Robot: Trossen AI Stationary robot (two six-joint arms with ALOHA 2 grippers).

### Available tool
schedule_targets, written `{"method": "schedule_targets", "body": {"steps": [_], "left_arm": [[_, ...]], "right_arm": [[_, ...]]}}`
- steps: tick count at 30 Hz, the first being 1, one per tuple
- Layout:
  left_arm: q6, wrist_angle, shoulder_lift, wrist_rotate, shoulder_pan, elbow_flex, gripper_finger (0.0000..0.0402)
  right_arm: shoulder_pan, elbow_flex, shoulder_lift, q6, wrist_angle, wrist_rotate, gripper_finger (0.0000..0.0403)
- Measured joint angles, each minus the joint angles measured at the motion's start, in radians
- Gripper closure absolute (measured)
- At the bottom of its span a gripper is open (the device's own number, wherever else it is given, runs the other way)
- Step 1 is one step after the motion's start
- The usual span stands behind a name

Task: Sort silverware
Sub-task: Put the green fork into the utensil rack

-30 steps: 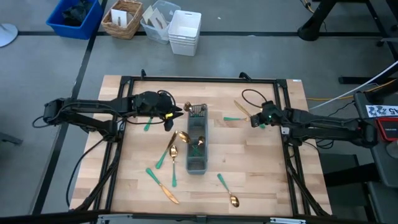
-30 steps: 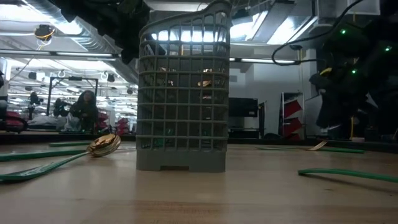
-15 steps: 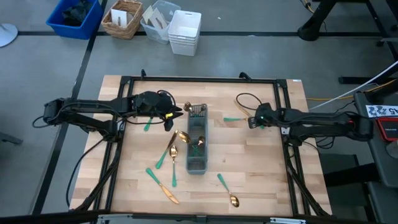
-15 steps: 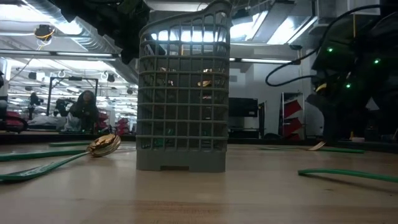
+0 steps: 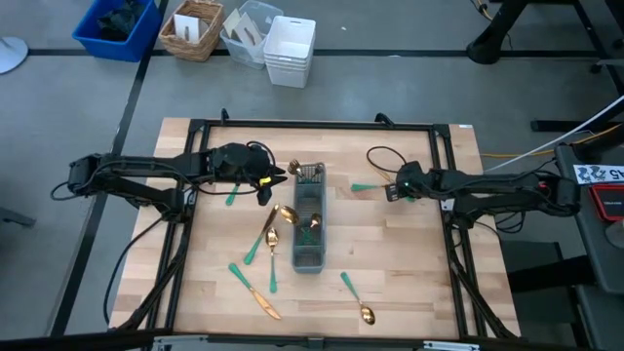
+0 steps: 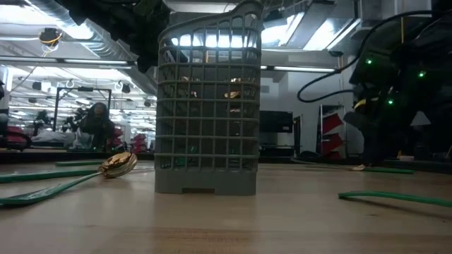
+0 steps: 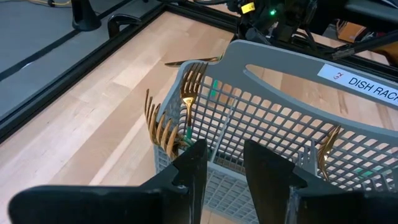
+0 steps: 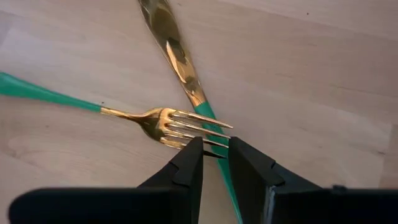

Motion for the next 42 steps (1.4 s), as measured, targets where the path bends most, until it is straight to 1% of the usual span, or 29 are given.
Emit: {"method": "schedule_targets", "body": {"steps": [3, 8, 10, 14, 17, 23, 29, 33, 37, 42], "left_arm": [[0.000, 0.000, 0.000, 0.000, 0.000, 0.000, 0.0304], [0.000, 0.000, 0.000, 0.000, 0.000, 0.000, 0.0304], [0.000, 0.000, 0.000, 0.000, 0.000, 0.000, 0.0304], [0.000, 0.000, 0.000, 0.000, 0.000, 0.000, 0.0304], [0.000, 0.000, 0.000, 0.000, 0.000, 0.000, 0.0304], [0.029, -0.015, 0.000, 0.000, 0.000, 0.000, 0.0304], [0.029, -0.095, -0.003, 0.000, 0.000, 0.000, 0.0304], [0.019, -0.151, -0.003, 0.000, 0.000, 0.000, 0.0304], [0.006, -0.194, -0.003, -0.001, 0.000, 0.000, 0.0304], [0.002, -0.214, -0.003, -0.017, 0.000, 0.000, 0.0304]], "right_arm": [[0.000, 0.000, 0.002, -0.001, 0.003, 0.002, 0.0335], [0.000, 0.000, 0.002, -0.029, 0.046, 0.004, 0.0385], [0.001, 0.000, 0.001, -0.039, 0.070, 0.002, 0.0396], [0.001, 0.000, 0.002, -0.054, 0.092, 0.001, 0.0391], [0.001, 0.000, 0.002, -0.068, 0.106, 0.000, 0.0398], [0.001, 0.014, 0.002, -0.120, 0.126, -0.012, 0.0400], [0.001, 0.085, 0.002, -0.220, 0.126, -0.053, 0.0401], [0.002, 0.153, 0.002, -0.300, 0.117, -0.062, 0.0401], [0.002, 0.238, 0.002, -0.385, 0.088, -0.062, 0.0402], [0.002, 0.368, 0.001, -0.478, 0.009, -0.062, 0.0402]]}}
